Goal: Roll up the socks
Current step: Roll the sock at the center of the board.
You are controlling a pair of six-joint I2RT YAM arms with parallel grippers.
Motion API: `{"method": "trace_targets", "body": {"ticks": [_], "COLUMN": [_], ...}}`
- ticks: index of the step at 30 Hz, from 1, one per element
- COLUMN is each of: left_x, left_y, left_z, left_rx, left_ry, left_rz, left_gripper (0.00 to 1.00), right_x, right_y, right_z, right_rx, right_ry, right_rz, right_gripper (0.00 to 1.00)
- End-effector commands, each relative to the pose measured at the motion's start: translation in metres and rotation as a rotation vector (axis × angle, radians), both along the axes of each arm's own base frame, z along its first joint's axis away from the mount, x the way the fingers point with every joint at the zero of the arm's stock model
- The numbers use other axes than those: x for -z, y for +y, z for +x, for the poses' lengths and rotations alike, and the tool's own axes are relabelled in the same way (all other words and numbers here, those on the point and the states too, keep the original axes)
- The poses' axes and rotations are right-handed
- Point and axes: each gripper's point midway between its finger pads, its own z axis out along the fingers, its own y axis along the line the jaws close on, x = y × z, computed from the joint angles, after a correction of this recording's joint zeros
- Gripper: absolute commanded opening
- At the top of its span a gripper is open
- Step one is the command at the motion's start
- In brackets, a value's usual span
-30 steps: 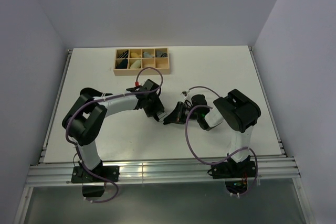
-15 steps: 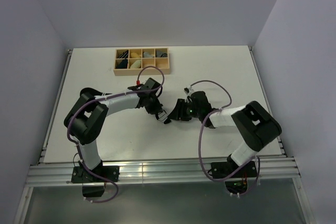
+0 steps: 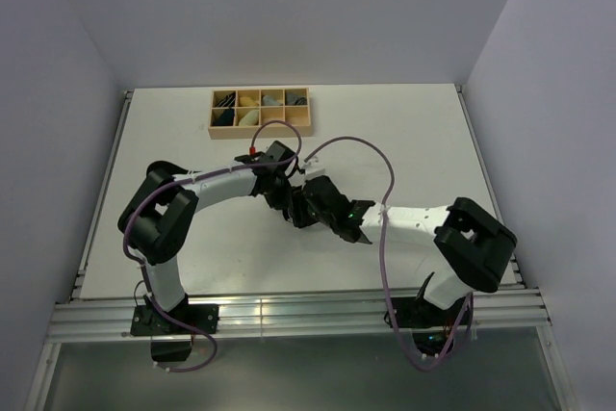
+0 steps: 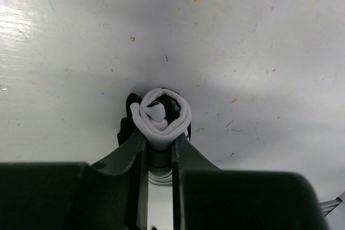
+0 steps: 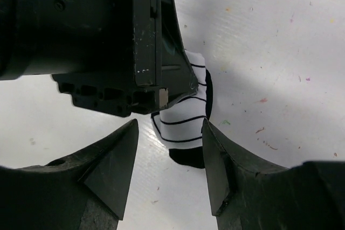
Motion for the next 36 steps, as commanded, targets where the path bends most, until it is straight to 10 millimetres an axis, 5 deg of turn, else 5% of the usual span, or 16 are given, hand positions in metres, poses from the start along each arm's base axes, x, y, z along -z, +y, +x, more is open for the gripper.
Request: {"method": "trace_targets", "body": {"ticks": [1, 21, 24, 26, 30, 33, 36], "left_x": [-0.002, 0.002, 0.001, 0.000, -0.003, -0.003, -0.003], "left_y": [-0.001, -0.003, -0.004, -0.004, -0.001, 0.002, 0.003], "left_z": [0.004, 0.000, 0.000, 0.000, 0.000, -0.002, -0.002], "left_rx": [0.014, 0.032, 0.033, 0.032, 0.015, 0.004, -0.006], "left_ry": [-0.010, 0.009, 0.008, 0.003, -0.014, -0.021, -0.028], "left_rz": [0.022, 0.016, 0.014, 0.011, 0.003, -0.006, -0.019], "left_gripper": [0.00, 0.00, 0.00, 0.02, 0.16, 0.37, 0.47], "right_x": [0.005, 0.046, 0.050, 0.047, 0.051, 0.049, 0.045], "right_y": [-0.003, 0.010, 0.010, 0.012, 0.005, 0.003, -0.001], "right_z": [0.011, 0.004, 0.002, 0.000, -0.005, -0.006, -0.004], "right_rx": [0.040, -0.028, -0.033, -0.039, -0.044, -0.060, -0.061], "right_ry": [-0.066, -0.055, -0.049, -0.050, -0.008, 0.048, 0.100], "right_rz": [-0.117, -0.192, -0.188, -0.161, -0.108, -0.018, 0.078], "right_gripper": [0.58, 0.55, 0.44, 0.22, 0.02, 0.00, 0.00]}}
